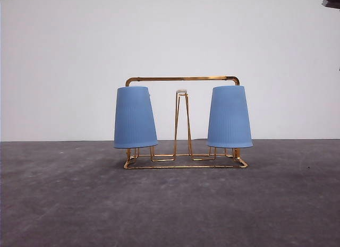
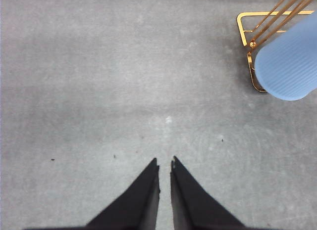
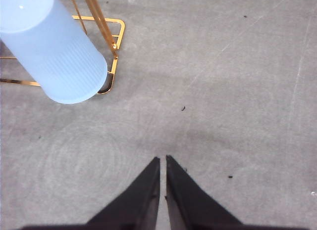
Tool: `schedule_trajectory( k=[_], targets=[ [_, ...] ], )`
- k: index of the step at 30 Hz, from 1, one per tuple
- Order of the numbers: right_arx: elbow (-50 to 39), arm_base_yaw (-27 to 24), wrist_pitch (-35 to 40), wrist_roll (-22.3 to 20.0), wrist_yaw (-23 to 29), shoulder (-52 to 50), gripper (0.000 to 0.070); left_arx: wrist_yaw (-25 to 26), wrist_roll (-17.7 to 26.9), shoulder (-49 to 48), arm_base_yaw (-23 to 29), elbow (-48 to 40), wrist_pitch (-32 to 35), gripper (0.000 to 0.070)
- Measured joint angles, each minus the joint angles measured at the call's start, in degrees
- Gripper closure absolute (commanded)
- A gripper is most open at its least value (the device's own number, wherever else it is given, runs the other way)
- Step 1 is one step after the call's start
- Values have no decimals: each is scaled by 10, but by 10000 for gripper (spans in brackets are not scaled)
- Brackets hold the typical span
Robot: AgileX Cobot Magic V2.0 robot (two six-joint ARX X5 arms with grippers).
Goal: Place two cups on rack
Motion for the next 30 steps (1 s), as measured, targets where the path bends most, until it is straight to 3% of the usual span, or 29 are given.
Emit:
schedule_trajectory(
  k=[7,13,22,30],
  targets=[
    [0,0,0,0,0,0,683,-5,0,0,-1,0,0,678],
    [0,0,0,0,0,0,683,-54,1,-30,7,-34,34,677],
    [0,0,1,0,0,0,683,-57,-3,-251,21,-291,246,677],
    [0,0,1,0,0,0,683,-84,-6,-468,27,-502,290,677]
  ],
)
